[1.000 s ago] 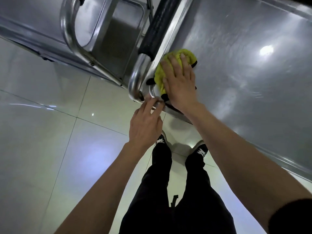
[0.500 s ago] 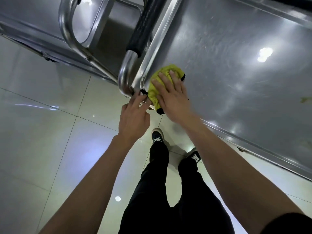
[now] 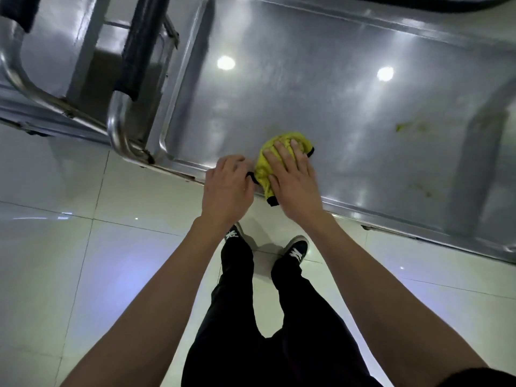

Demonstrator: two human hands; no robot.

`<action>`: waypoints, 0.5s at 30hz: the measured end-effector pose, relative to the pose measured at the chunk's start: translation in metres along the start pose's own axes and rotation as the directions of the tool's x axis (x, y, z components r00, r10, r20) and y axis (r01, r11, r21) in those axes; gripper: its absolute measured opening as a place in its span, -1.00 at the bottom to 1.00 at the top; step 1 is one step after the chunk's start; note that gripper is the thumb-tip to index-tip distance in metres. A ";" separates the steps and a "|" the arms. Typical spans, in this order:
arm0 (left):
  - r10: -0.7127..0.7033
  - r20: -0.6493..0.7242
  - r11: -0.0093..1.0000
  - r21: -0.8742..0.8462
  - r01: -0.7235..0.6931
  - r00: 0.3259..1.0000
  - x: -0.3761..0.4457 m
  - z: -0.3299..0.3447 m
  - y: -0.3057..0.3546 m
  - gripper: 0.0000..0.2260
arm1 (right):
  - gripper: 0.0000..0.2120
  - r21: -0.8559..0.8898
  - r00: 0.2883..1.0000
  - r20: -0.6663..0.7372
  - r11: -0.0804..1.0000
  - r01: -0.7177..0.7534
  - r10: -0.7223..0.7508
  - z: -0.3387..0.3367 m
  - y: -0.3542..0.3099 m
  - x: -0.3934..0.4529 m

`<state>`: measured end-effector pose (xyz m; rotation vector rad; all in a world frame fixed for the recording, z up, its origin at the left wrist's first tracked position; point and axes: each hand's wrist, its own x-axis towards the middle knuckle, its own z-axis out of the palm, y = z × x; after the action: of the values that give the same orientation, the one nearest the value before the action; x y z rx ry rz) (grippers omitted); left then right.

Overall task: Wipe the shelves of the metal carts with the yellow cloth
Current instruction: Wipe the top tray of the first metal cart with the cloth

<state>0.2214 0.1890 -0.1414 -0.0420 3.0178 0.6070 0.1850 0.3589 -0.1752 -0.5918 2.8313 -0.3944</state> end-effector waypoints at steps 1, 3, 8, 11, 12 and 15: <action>0.008 0.032 1.000 -0.003 -0.008 0.999 0.002 0.005 0.011 -0.75 | -0.54 0.018 1.000 -0.006 0.999 -0.030 0.030 -0.002 0.010 -0.008; 0.017 0.093 1.000 0.006 -0.017 0.996 0.005 0.014 0.027 -0.75 | -0.54 0.043 0.997 -0.020 0.996 -0.073 0.074 -0.006 0.029 -0.023; 0.086 0.099 0.995 0.039 -0.090 0.991 0.010 0.035 0.060 -0.80 | -0.54 0.047 0.981 -0.076 0.983 -0.177 0.180 -0.015 0.072 -0.059; 0.112 0.116 0.991 0.054 -0.119 0.987 0.009 0.043 0.081 -0.80 | -0.52 0.056 0.982 -0.068 0.984 -0.170 0.174 -0.015 0.087 -0.068; 0.115 0.128 0.991 0.059 -0.124 0.985 0.009 0.043 0.086 -0.80 | -0.51 0.048 0.986 -0.059 0.987 -0.153 0.156 -0.014 0.090 -0.068; 0.106 0.159 0.991 0.058 -0.117 0.982 0.007 0.041 0.097 -0.80 | -0.41 0.060 0.988 -0.027 0.987 -0.149 0.151 -0.014 0.092 -0.067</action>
<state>0.2128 0.2941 -0.1423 0.1709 2.9003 0.4918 0.2084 0.4706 -0.1795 -0.3615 2.8589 -0.4597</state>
